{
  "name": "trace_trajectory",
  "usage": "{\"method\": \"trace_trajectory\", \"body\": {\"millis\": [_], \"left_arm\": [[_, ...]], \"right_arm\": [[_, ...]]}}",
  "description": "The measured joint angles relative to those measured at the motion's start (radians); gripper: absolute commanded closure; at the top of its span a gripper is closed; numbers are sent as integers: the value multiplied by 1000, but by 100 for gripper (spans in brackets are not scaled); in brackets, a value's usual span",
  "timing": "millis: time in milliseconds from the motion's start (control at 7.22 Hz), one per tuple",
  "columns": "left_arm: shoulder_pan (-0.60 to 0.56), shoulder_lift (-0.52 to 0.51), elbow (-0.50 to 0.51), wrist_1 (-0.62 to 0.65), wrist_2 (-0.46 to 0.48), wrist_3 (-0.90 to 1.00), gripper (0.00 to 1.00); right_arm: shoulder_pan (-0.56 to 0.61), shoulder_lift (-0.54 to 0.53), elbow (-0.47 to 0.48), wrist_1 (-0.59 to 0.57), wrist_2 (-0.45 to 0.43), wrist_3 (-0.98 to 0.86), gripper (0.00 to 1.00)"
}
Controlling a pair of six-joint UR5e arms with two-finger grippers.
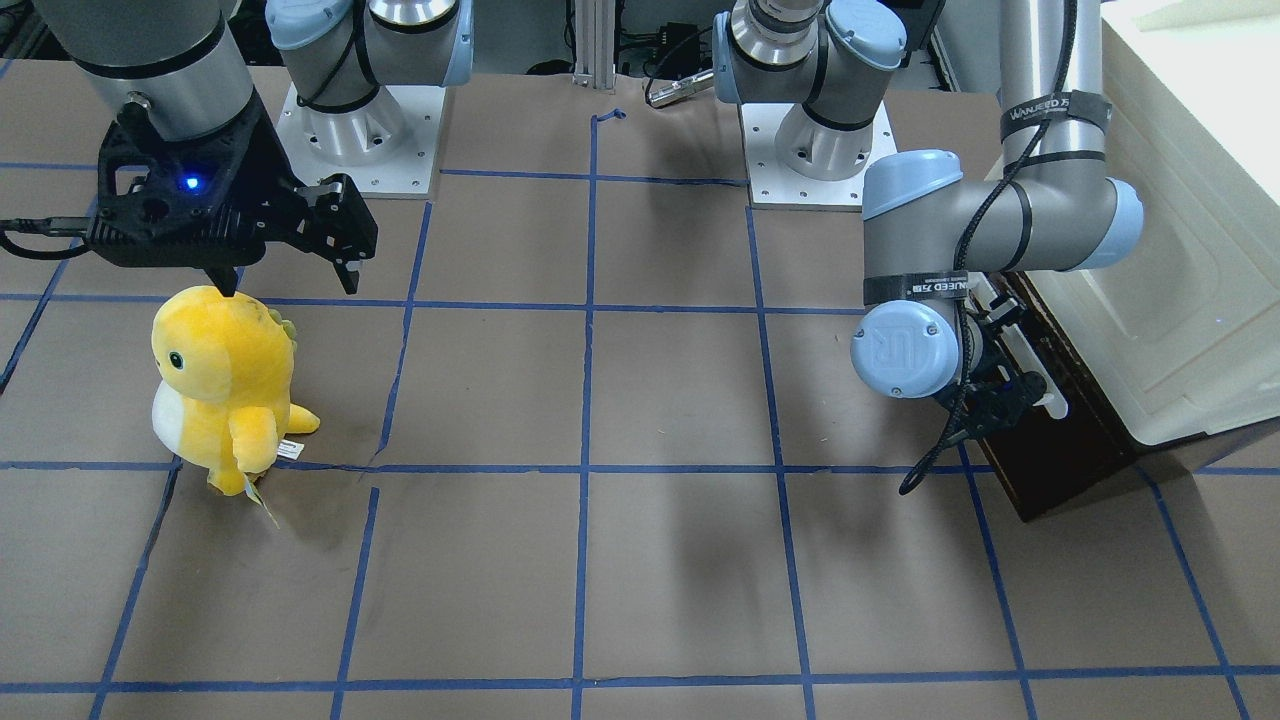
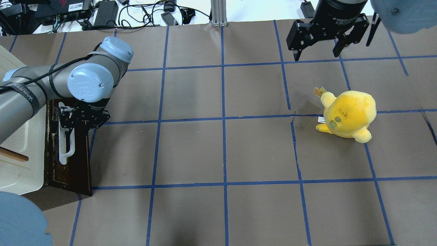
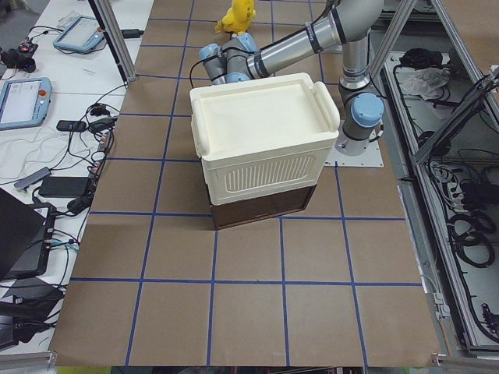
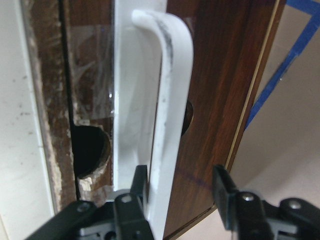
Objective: Pull drawer sideways
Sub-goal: 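Pull the handle with the left gripper, sliding the drawer out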
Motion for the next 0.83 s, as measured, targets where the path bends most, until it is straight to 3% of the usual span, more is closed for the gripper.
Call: {"method": "trace_trajectory", "body": {"millis": [138,415,831], "left_arm": [[0,2,0,0,1,6,61],[0,3,0,-1,3,9,63],[0,6,2,-8,4,9,74]], "right_arm": [[0,0,0,0,0,0,0],[0,0,0,0,-1,0,0],[0,0,0,0,0,0,0]]}}
